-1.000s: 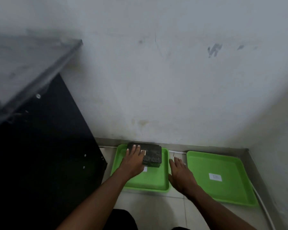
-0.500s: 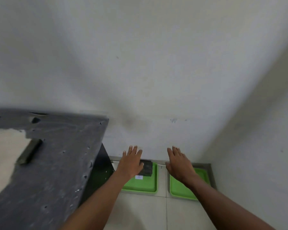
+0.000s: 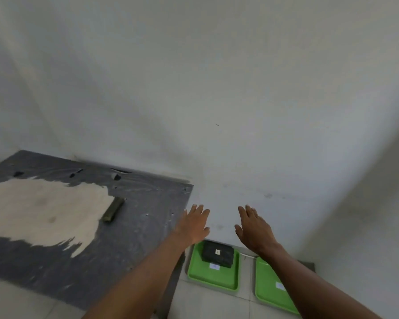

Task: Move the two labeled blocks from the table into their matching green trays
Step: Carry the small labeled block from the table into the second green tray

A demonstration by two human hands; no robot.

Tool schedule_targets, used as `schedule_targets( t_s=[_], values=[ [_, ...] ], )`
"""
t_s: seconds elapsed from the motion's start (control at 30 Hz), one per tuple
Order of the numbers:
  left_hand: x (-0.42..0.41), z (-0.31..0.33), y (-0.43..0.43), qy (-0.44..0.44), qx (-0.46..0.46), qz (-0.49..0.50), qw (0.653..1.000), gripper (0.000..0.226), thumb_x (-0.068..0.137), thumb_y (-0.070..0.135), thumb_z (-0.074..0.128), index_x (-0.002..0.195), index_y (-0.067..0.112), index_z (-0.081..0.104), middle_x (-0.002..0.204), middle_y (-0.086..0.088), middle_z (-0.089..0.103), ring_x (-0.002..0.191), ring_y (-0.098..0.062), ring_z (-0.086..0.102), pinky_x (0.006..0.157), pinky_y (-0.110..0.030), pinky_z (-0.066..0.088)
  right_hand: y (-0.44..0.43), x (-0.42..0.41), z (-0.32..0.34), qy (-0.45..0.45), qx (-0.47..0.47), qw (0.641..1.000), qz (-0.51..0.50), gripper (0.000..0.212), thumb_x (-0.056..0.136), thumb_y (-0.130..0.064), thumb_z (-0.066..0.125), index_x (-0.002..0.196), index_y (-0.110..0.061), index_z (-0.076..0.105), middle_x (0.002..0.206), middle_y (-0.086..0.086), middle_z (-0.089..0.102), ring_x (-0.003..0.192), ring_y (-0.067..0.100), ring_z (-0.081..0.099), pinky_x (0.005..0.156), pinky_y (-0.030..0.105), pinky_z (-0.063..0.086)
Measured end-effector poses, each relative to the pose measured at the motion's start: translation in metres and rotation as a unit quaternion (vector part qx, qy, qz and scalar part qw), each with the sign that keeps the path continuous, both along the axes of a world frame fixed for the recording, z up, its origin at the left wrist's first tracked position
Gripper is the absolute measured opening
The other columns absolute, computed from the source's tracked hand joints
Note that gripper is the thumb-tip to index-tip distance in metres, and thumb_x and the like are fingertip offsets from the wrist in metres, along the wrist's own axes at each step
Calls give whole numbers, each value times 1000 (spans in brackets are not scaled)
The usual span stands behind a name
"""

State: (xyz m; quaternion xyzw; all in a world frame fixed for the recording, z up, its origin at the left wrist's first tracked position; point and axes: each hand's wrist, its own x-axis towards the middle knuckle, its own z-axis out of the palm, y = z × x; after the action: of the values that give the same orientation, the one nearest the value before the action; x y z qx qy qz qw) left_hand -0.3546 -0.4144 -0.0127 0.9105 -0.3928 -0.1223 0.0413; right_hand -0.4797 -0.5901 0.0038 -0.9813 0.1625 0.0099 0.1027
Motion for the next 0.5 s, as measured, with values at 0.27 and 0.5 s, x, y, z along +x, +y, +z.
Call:
schedule_targets(
  t_s=[0.27, 0.5],
  values=[
    [76, -1, 142, 32, -18, 72, 997, 64, 99, 33, 54, 153, 12, 27, 165, -13, 19, 151, -36, 20, 119, -56, 25, 138, 81, -10, 10, 14, 999, 28, 52, 98, -30, 47, 143, -11, 28, 146, 15, 40, 133, 30, 41, 96, 43, 49],
    [136, -10, 249, 42, 14, 100, 994, 62, 99, 36, 54, 151, 12, 30, 163, -12, 24, 147, -34, 30, 114, -53, 38, 237, 143, -21, 6, 41, 998, 44, 53, 94, -29, 50, 141, -12, 32, 142, 14, 45, 128, 32, 46, 93, 46, 51]
  ],
)
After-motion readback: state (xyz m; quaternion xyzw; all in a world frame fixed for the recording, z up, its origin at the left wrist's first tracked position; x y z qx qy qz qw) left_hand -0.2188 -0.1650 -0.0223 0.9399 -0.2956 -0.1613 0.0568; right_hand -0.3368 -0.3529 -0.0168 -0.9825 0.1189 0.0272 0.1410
